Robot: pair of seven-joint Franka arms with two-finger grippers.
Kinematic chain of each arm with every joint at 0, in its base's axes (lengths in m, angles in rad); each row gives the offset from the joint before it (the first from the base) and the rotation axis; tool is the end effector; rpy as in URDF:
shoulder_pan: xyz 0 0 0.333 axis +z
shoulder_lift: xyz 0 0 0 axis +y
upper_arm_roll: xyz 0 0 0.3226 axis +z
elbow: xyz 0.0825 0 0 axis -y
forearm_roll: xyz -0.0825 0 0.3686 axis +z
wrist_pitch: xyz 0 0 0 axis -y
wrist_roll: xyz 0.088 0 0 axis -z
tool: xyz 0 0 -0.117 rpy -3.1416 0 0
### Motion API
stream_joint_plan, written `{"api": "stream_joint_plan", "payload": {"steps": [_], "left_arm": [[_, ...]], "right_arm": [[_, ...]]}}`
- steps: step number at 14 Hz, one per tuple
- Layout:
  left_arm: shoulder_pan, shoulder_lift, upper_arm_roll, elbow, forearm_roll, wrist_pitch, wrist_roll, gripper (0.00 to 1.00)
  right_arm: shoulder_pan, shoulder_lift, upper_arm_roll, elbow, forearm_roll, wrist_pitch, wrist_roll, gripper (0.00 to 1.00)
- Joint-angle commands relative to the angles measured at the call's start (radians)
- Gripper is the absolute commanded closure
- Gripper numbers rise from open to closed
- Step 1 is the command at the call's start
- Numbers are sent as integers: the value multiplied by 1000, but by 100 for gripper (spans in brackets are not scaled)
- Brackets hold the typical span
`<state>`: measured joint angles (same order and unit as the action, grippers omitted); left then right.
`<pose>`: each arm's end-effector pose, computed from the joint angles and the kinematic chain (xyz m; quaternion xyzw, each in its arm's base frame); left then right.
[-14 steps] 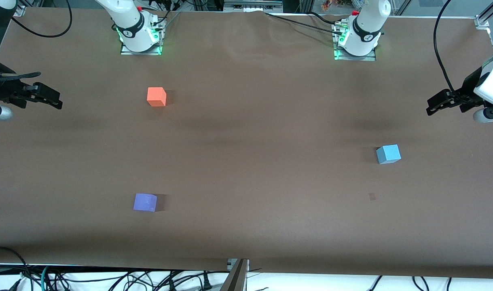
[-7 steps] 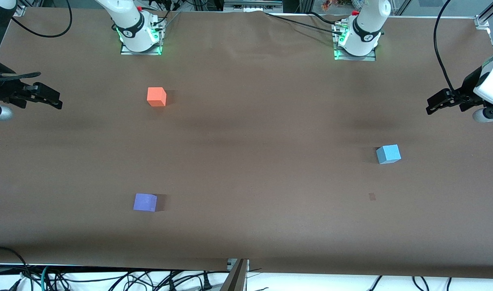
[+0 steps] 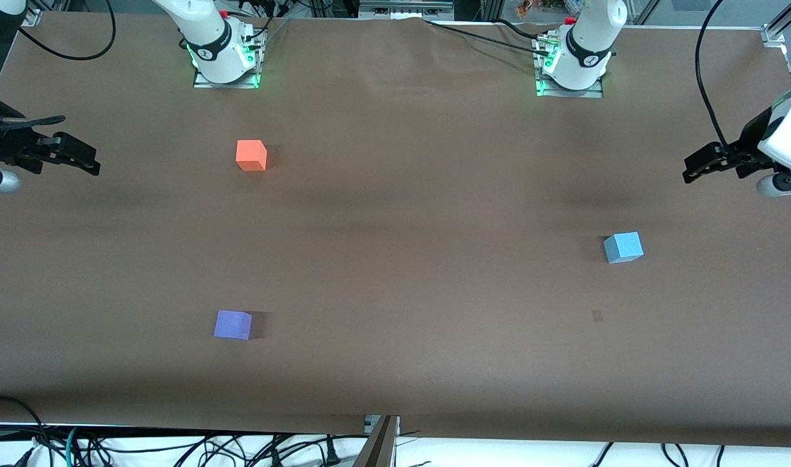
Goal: Place blue block between orange and purple blocks
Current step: 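Reach the left gripper down over the light blue cube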
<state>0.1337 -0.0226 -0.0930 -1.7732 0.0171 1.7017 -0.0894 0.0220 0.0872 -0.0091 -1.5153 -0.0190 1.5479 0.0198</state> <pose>0.5343 0.0231 0.5514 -0.9976 -0.0637 0.0243 0.0101 0.5628 0.0052 0.5964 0.9996 -0.0034 -0.0271 0.0103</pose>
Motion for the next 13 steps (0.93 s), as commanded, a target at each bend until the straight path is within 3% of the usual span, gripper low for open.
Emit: {"api": "stream_joint_plan", "payload": {"steps": [1, 7, 13], "left_arm": [[3, 59, 3, -60, -5, 70, 20, 0], [4, 242, 4, -273, -5, 496, 20, 0], [46, 412, 6, -275, -5, 692, 22, 0]], "right_arm": [[-1, 13, 1, 26, -2, -5, -14, 0], [-1, 13, 1, 26, -2, -5, -14, 0], [1, 13, 3, 26, -2, 0, -15, 0]]}}
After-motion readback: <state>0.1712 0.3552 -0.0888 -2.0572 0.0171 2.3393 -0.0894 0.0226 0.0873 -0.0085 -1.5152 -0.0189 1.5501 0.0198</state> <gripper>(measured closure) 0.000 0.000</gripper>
